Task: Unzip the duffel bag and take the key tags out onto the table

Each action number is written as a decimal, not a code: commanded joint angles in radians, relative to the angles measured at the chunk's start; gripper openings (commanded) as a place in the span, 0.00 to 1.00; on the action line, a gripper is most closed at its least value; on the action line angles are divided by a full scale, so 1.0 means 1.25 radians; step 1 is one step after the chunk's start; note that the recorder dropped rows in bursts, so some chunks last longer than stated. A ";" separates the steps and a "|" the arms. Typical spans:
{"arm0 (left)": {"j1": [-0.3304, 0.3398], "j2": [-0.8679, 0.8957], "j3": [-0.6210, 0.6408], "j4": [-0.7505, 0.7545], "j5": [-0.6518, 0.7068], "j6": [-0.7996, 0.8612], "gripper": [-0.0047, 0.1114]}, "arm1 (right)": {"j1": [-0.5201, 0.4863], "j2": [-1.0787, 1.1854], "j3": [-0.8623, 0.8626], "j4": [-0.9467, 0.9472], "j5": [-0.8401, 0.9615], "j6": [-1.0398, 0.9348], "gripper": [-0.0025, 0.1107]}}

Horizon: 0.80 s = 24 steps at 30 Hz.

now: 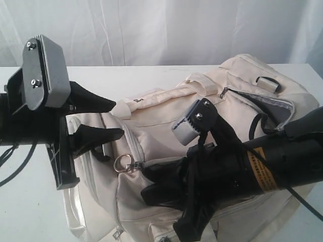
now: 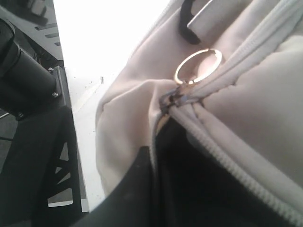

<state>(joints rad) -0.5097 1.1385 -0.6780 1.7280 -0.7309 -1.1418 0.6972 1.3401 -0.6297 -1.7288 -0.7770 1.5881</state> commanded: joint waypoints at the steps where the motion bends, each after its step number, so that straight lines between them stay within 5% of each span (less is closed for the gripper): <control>1: 0.001 -0.008 0.014 0.013 -0.079 0.000 0.50 | 0.001 0.000 0.004 -0.012 -0.010 0.005 0.02; 15: -0.004 -0.008 0.107 -0.049 -0.093 0.221 0.50 | 0.001 -0.001 0.002 0.009 -0.071 0.007 0.02; 24: -0.079 -0.008 0.109 -0.086 -0.063 0.252 0.50 | 0.001 -0.001 0.002 0.098 -0.134 0.001 0.02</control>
<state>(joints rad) -0.5791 1.1376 -0.5489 1.6381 -0.8039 -0.8356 0.6972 1.3420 -0.6297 -1.6397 -0.8765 1.5937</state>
